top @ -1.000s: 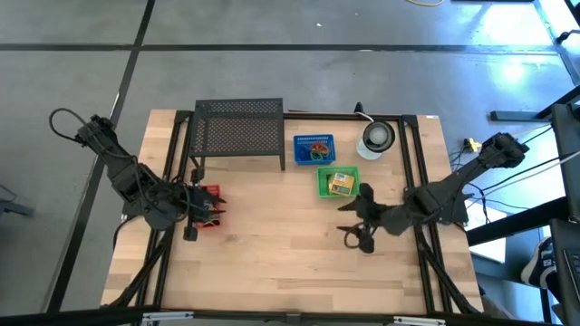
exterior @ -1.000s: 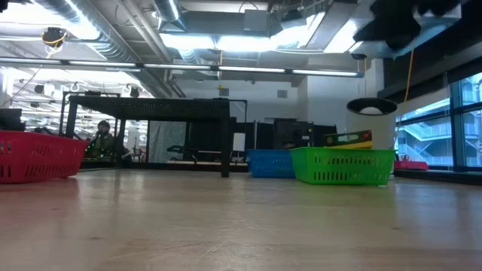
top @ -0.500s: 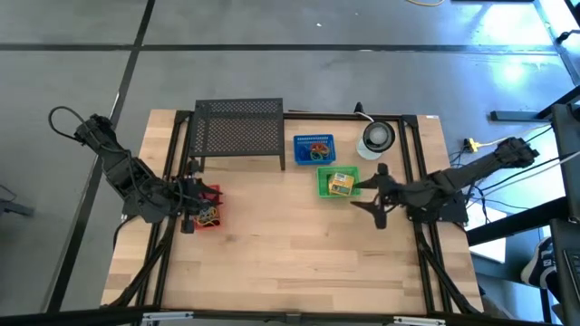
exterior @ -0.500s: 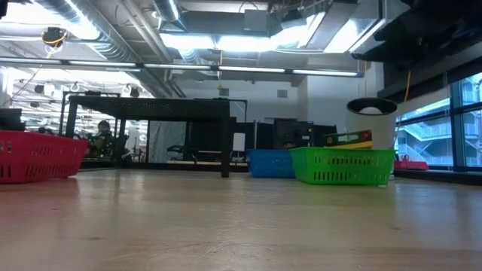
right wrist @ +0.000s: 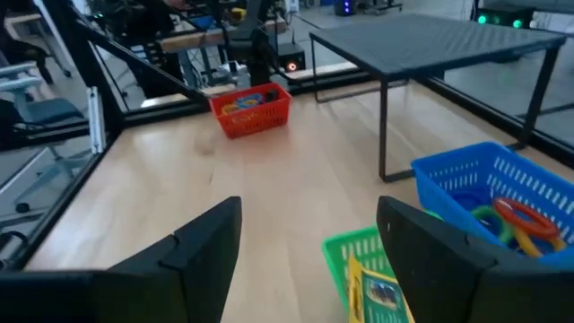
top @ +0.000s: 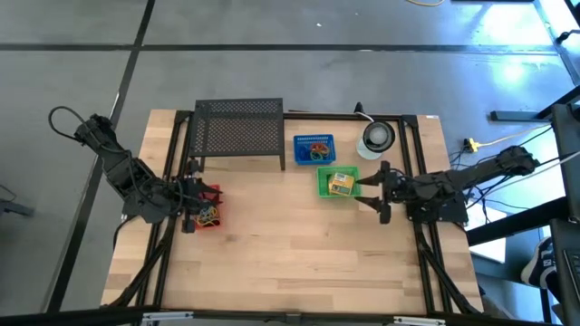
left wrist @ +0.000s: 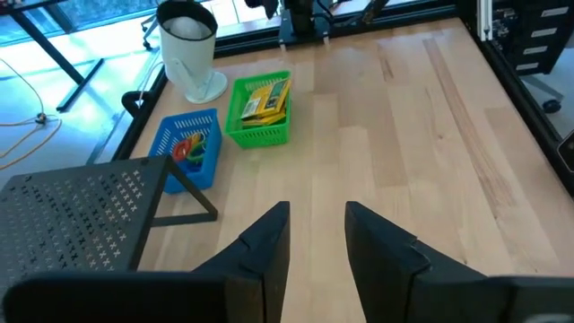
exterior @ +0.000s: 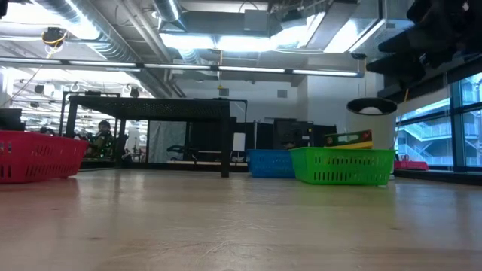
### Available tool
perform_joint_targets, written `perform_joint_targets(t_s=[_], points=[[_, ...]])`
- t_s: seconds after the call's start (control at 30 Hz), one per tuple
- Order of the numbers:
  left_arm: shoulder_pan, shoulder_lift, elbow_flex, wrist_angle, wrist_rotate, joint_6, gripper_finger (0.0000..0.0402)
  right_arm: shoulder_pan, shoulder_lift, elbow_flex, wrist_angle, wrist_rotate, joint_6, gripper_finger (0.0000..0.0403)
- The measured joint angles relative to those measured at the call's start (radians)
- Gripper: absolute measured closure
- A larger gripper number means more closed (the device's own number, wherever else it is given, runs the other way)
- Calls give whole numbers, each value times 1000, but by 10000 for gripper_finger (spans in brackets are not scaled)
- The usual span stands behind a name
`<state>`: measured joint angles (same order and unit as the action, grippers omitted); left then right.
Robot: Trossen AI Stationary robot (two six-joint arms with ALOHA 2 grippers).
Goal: Pick & Place Office Desk Supplies
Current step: Put the orange basket on the shelf
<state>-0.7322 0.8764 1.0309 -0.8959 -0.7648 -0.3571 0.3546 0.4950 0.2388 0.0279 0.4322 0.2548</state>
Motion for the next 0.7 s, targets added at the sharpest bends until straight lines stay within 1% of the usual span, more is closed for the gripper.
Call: perform_joint_targets(t_s=[0.17,0.3,0.43,0.7], points=[[1,0,0,0,-2,0,299,-22,0,-42,51,-7,48,143],[1,0,0,0,-2,0,296,-35,0,-76,122,-41,22,143],[1,0,0,0,-2,-4,295,-49,0,-82,130,-59,19,143],[1,0,0,0,-3,-26,298,-52,4,-87,132,-60,40,143]])
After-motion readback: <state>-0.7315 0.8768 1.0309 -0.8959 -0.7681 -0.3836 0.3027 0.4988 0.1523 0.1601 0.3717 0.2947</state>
